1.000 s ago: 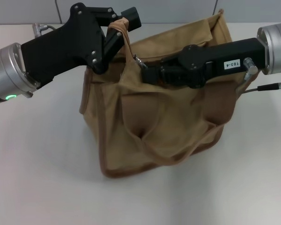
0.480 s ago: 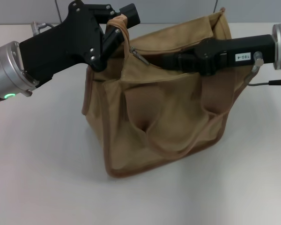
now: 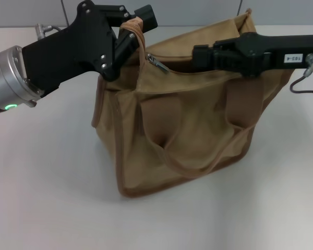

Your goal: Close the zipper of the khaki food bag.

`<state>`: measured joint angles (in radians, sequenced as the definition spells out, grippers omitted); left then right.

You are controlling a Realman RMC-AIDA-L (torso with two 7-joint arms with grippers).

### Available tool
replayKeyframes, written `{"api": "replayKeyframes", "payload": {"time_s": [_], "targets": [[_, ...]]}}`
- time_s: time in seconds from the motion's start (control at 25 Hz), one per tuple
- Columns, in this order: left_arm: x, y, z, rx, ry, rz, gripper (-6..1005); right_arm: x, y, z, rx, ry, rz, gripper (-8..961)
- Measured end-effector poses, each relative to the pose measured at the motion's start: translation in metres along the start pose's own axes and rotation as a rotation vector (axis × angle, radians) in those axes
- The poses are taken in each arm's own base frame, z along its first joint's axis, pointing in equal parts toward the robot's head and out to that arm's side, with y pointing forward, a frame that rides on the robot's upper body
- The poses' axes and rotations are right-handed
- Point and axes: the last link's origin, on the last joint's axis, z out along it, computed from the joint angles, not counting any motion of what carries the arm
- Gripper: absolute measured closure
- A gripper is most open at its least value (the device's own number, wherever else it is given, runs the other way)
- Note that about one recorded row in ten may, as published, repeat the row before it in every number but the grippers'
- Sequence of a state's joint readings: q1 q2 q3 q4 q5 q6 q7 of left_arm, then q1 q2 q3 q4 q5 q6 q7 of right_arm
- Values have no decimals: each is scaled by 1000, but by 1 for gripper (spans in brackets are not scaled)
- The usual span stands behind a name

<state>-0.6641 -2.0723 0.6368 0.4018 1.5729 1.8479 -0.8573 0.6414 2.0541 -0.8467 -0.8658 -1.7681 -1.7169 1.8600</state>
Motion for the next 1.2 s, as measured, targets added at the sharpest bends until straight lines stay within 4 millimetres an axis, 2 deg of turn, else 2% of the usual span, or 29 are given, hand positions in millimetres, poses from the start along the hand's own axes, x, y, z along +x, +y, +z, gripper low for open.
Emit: {"api": "replayKeyframes", "payload": {"time_s": [0.12, 0.32, 0.52, 0.76, 1.04, 1.2], "targets": [[1, 1, 0, -7, 3, 1, 998, -1, 2, 9, -30, 11, -29, 923], [1, 5, 1, -38, 7, -3, 999, -2, 3, 26, -74, 35, -40, 790], [2, 11, -3, -62, 11, -7, 998, 0, 6, 36, -107, 63, -41, 605], [2, 13, -8, -64, 12, -6, 998, 3, 10, 43, -138, 89, -40, 605], [2, 13, -9, -63, 10, -6, 999, 3, 11, 42, -141, 88, -47, 607], [2, 13, -9, -62, 9, -9, 999, 4, 14, 47, -157, 119, -63, 677]]}}
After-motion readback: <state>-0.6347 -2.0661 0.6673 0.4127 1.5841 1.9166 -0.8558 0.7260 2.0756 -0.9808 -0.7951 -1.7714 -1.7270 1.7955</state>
